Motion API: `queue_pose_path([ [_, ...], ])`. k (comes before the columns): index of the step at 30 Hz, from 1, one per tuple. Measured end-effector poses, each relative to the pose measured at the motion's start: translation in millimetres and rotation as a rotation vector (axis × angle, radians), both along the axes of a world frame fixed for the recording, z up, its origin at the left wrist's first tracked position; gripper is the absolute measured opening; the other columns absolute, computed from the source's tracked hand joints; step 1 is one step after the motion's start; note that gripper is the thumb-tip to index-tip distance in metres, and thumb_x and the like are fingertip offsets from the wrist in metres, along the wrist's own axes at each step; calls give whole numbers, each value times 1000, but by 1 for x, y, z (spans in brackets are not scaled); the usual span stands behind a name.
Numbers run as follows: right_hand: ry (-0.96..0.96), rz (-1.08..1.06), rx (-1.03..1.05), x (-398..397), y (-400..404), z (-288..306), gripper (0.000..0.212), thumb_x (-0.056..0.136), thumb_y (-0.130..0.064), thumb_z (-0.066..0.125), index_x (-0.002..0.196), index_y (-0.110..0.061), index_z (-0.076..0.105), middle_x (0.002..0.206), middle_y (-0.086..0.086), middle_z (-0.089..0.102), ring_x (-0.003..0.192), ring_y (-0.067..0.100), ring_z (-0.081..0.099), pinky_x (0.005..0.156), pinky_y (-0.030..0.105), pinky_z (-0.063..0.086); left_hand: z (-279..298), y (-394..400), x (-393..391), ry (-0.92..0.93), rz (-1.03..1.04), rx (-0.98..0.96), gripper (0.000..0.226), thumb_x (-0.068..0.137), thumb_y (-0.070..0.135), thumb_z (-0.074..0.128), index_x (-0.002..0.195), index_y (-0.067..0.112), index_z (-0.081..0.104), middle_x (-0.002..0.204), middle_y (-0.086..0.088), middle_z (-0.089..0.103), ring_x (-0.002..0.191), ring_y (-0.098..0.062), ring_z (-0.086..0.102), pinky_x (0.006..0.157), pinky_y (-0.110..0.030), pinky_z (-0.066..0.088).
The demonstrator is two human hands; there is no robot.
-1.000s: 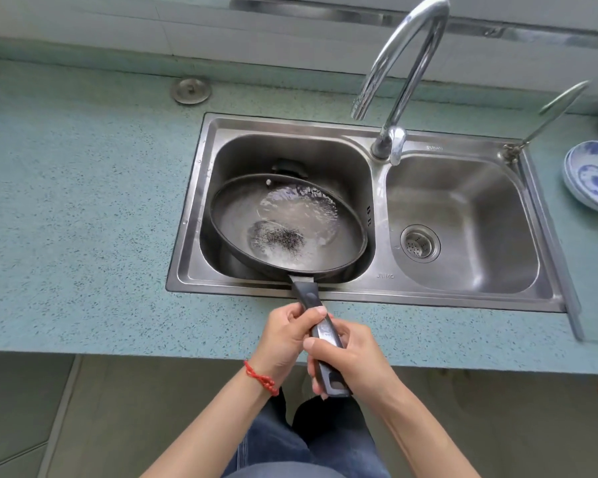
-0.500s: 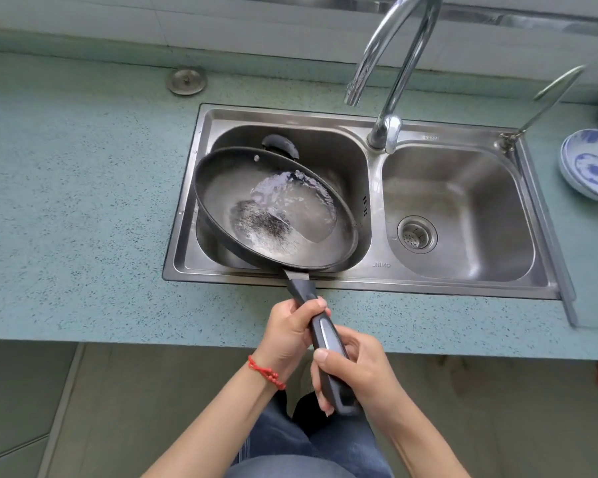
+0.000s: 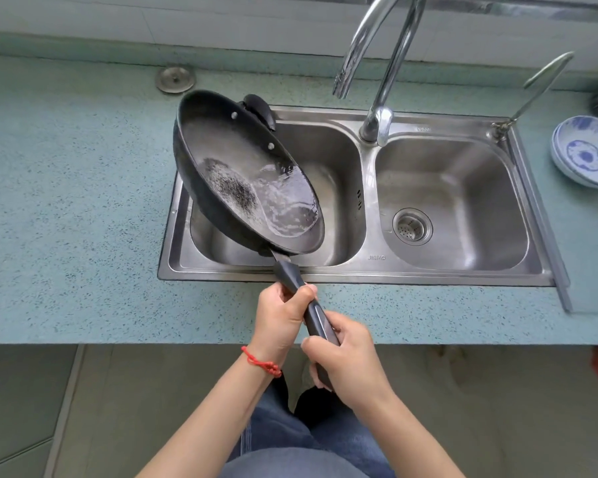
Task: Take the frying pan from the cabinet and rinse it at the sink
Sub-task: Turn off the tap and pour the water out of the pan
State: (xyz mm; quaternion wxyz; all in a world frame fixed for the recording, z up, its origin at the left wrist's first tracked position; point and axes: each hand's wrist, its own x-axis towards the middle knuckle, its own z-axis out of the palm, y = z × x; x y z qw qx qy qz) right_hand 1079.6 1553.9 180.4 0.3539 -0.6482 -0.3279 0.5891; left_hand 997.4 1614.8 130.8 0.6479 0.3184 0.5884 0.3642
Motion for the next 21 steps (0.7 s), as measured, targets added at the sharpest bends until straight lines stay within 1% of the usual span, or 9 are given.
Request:
queue_pose_path([
  [2, 61, -32, 4, -2, -2, -3, 10, 61, -7, 50, 67, -8, 41, 38, -3, 34, 29, 15, 34, 35, 19, 25, 1, -1, -2, -12, 1, 3, 17, 59, 25, 62, 61, 11, 54, 56, -4, 53, 45, -6, 47, 47, -21, 40],
  [5, 166, -24, 25, -3, -7, -7, 11, 63, -6, 50, 73, -3, 45, 37, 2, 39, 29, 16, 32, 36, 24, 23, 0, -5, -4, -52, -2, 0, 18, 61, 23, 64, 65, 9, 55, 56, -2, 54, 44, -4, 49, 45, -17, 42],
  [7, 232, -19, 38, -2, -8, -9, 20, 65, -5, 49, 81, 7, 46, 38, 4, 40, 30, 16, 31, 36, 23, 24, 1, -6, -6, -115, 6, -17, 16, 65, 21, 68, 66, 9, 57, 53, 2, 59, 48, -7, 52, 49, -18, 44],
  [9, 271, -14, 52, -2, -7, -9, 23, 66, -4, 49, 85, 9, 47, 39, 7, 39, 30, 16, 31, 34, 21, 26, 5, -8, -6, -265, 48, -64, 10, 75, 11, 67, 71, 8, 58, 54, 2, 63, 55, -10, 59, 55, -20, 50],
  [11, 293, -12, 77, -1, -7, -10, 21, 67, -4, 49, 85, 6, 47, 41, 7, 40, 29, 16, 31, 33, 20, 26, 10, -8, -6, -454, 91, -131, 2, 74, 6, 61, 75, 6, 59, 60, -1, 67, 59, -12, 65, 61, -21, 55],
  [13, 307, -8, 88, 1, -8, -11, 23, 67, -4, 50, 85, 10, 45, 41, 8, 40, 29, 16, 32, 34, 21, 25, 14, -8, -5, -598, 102, -184, 11, 68, 8, 59, 78, 3, 59, 63, -4, 69, 63, -14, 68, 64, -22, 57],
  [14, 311, -2, 94, 3, -9, -11, 24, 67, -5, 52, 85, 10, 45, 41, 6, 41, 30, 17, 32, 34, 22, 25, 15, -8, -5, -640, 100, -197, 14, 66, 8, 58, 80, 2, 59, 65, -4, 70, 65, -14, 69, 65, -22, 57],
  [17, 335, 9, 123, 8, -9, -11, 30, 63, -14, 58, 84, 5, 48, 44, 7, 43, 31, 17, 34, 35, 22, 27, 19, -6, -5, -661, 78, -188, 20, 67, 7, 57, 87, 1, 59, 68, -4, 70, 66, -14, 68, 65, -23, 57],
  [21, 378, 4, 147, 7, -10, -8, 25, 62, -18, 59, 79, -5, 45, 45, 7, 42, 31, 17, 34, 34, 20, 29, 24, -5, -5, -629, 62, -132, 20, 66, 6, 59, 86, 1, 57, 64, -4, 67, 59, -13, 63, 61, -22, 55],
])
